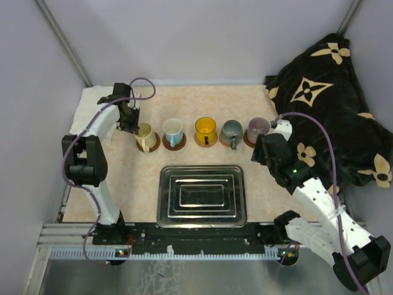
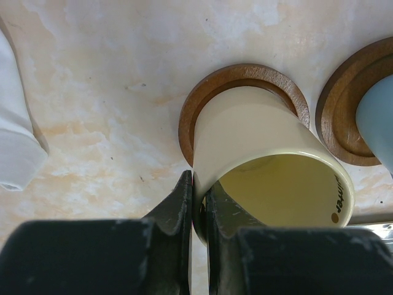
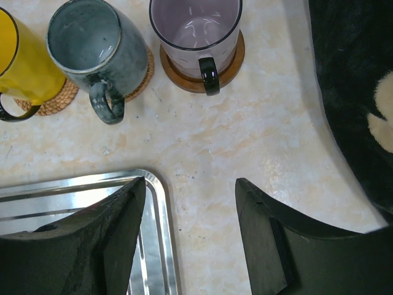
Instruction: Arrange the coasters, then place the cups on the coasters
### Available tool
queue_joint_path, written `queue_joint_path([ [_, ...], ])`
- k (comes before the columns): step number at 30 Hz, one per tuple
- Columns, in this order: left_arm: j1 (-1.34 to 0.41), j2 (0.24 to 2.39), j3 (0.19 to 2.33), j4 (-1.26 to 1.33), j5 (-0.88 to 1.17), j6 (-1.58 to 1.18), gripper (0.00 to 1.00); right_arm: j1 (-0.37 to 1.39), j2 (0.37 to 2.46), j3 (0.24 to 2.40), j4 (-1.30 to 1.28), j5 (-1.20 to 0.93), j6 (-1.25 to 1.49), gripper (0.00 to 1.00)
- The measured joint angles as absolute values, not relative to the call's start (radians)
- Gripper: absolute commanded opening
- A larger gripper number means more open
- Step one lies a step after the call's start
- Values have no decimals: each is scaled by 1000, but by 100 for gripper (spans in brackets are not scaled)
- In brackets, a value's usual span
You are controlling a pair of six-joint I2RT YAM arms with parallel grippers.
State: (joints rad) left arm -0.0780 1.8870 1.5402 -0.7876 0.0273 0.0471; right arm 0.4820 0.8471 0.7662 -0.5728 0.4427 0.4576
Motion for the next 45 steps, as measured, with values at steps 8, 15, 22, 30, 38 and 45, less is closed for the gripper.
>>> queue_joint_path([
  [8,-79,1902,1559,-799,22,41,20,482,847,766,-573,443,458,61],
  [15,-83,1921,1607,-809,22,37,31,482,847,766,-572,442,458,61],
  [22,-83,1922,1642,-808,19,30,37,482,847,766,-571,435,459,61],
  [30,-83,1922,1642,-809,-8,26,59,482,846,766,-571,431,465,61],
  [38,-83,1871,1659,-805,-41,17,100,482,846,767,-571,447,460,65],
  [45,-81,1724,1659,-753,-78,-8,100,482,868,782,-565,495,420,70],
])
